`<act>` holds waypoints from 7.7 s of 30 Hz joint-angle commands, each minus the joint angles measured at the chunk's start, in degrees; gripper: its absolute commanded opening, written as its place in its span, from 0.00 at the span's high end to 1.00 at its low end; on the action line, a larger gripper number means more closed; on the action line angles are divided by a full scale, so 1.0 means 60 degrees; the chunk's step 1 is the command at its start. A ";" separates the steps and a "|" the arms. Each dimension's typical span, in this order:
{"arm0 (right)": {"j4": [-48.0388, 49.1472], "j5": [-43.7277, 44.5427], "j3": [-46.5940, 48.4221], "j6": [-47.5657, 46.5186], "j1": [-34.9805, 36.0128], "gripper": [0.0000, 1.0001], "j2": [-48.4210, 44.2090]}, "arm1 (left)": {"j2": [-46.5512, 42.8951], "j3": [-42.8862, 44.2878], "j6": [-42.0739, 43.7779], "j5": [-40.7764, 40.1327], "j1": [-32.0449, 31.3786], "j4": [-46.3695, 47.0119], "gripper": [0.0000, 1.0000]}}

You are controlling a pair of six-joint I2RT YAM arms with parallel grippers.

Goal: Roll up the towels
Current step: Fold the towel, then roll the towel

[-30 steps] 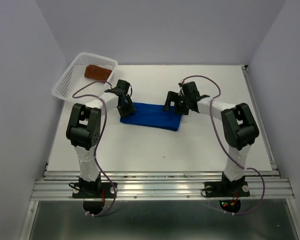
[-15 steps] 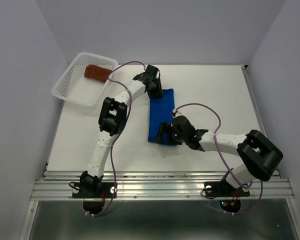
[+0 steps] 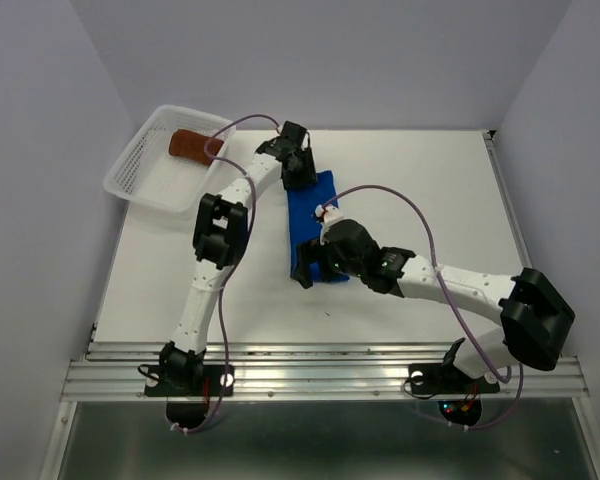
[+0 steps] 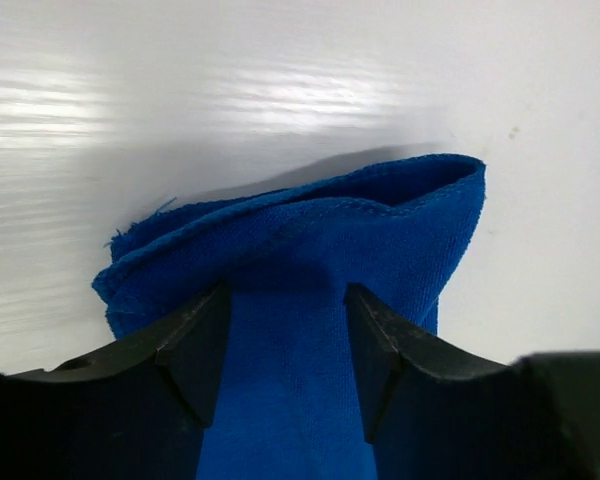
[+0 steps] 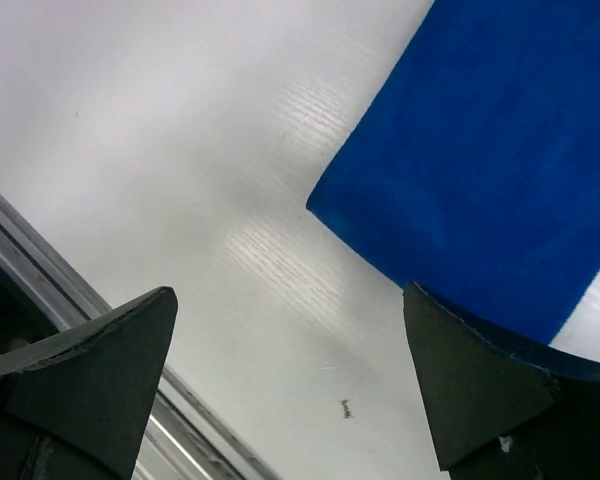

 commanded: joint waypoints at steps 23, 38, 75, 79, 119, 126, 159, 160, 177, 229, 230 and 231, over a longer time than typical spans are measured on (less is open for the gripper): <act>-0.1360 -0.0324 0.0105 -0.9491 -0.0121 0.06 0.1136 | -1.0946 -1.1706 -0.0961 -0.1460 0.0631 0.0971 0.01; -0.1256 -0.1279 0.0677 -0.8672 -0.0534 0.82 0.2384 | -1.1959 -1.3015 -0.1152 -0.1738 0.0645 0.0296 0.01; -0.2225 -0.0445 0.3650 -0.9770 -0.1486 0.89 0.3846 | -1.2018 -1.4288 -0.0317 0.1029 0.0557 0.2815 0.01; -0.2064 -0.0972 0.3680 -0.9784 -0.1676 0.86 0.4023 | -1.1871 -1.4596 -0.0317 0.1527 0.0557 0.3518 0.01; -0.0130 -0.1134 0.2655 -0.8597 -0.2028 0.29 0.3000 | -0.7535 -1.3806 -0.1327 0.1238 0.0235 0.5850 0.52; -0.1139 -0.2950 0.1705 -0.9432 -0.1765 0.26 0.1475 | -0.7330 -1.3061 -0.0932 0.0781 0.0191 0.4824 0.59; -0.2384 -0.3681 0.2449 -0.8234 -0.1486 0.93 0.3247 | -0.7856 -1.2179 -0.0360 0.2084 0.0630 0.3270 0.42; -0.2545 -0.3886 0.2653 -0.7753 -0.1486 0.94 0.3276 | -0.8133 -1.2310 -0.0433 0.2201 0.0689 0.3343 0.36; -0.2928 -0.7418 0.3269 -0.2902 -0.2481 0.99 0.4036 | -1.0361 -1.3103 -0.0479 0.1838 0.0938 0.2934 0.01; -0.1902 -1.0071 0.3226 0.0456 -0.4753 0.94 0.6046 | -0.6438 -1.0849 -0.0112 0.1105 -0.0087 0.3903 1.00; -0.1917 -0.9925 0.3212 0.0208 -0.4753 0.84 0.5929 | -0.6277 -1.0455 -0.0155 0.0944 -0.0116 0.3538 1.00; -0.2076 -0.9749 0.3197 -0.0012 -0.4753 0.80 0.5811 | -0.6275 -1.0350 -0.0156 0.0855 -0.0145 0.3070 1.00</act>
